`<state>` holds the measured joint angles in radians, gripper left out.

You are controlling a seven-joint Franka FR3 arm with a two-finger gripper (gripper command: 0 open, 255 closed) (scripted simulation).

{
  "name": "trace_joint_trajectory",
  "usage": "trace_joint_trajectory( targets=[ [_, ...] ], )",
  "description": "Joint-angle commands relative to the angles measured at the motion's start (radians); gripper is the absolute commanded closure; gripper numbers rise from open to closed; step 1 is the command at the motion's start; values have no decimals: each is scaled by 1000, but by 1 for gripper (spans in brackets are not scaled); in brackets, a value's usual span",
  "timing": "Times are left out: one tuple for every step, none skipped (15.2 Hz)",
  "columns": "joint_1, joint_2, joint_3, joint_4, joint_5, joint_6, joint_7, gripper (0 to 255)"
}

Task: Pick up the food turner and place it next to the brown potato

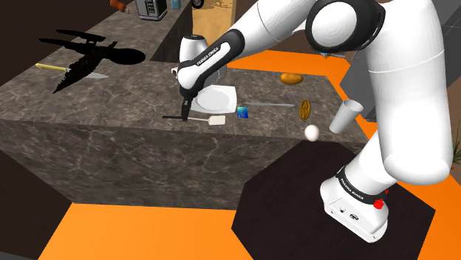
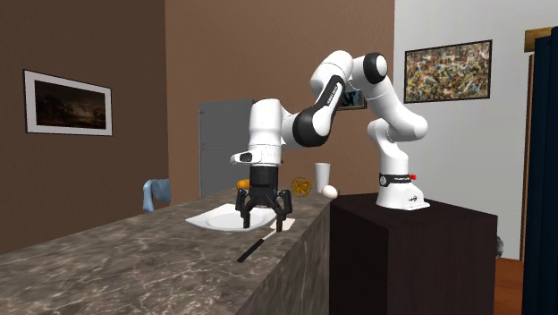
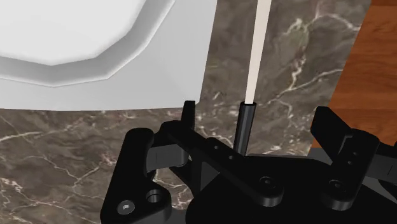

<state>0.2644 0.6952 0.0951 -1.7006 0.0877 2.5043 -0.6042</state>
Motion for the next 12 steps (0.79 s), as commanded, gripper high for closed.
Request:
trace_joint_trajectory(
  targets=[
    [3, 24, 0, 11, -1, 14, 1, 0],
    [5, 42, -1, 19, -2, 24, 2, 0],
    [5, 42, -1, 18, -2, 24, 2, 0],
    [5, 42, -1, 18, -2, 24, 2, 0],
    [5, 42, -1, 19, -2, 24, 2, 0],
    [5, 42, -1, 19, -2, 24, 2, 0],
    [5, 42, -1, 19, -2, 24, 2, 0],
    [5, 42, -1, 19, -2, 24, 2, 0],
    [5, 42, -1, 19, -2, 24, 2, 0],
    [5, 42, -1, 19, -2, 24, 2, 0],
    [5, 42, -1, 19, -2, 23, 1, 255],
    [4, 41, -1, 18, -2, 24, 0, 255]
  ],
)
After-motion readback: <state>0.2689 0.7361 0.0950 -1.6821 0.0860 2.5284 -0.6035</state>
